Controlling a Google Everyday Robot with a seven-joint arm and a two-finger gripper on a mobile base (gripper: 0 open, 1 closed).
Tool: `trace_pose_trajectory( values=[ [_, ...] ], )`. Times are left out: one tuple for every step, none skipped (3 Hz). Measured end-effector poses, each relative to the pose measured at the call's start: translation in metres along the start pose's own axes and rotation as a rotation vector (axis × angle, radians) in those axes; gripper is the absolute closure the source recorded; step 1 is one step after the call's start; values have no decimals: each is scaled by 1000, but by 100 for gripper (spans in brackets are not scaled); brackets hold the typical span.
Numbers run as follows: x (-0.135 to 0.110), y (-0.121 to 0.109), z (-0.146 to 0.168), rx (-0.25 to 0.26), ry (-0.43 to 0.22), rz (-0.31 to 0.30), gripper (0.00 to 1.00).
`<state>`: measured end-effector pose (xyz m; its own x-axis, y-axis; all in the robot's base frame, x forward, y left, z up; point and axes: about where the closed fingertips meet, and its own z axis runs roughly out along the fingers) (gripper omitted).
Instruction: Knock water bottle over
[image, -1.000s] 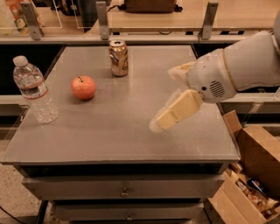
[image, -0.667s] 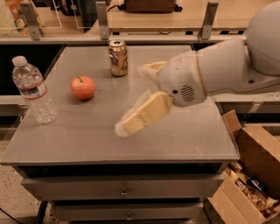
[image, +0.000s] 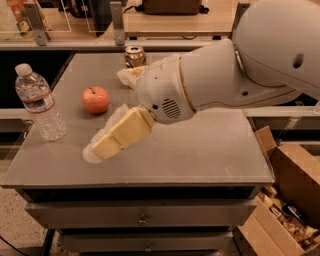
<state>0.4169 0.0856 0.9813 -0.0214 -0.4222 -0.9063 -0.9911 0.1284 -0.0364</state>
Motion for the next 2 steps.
trace_pose_trajectory(
  values=[
    [0,-8,24,-8,0,6,0],
    [1,-23,71,-26,-14,-4,0]
  ],
)
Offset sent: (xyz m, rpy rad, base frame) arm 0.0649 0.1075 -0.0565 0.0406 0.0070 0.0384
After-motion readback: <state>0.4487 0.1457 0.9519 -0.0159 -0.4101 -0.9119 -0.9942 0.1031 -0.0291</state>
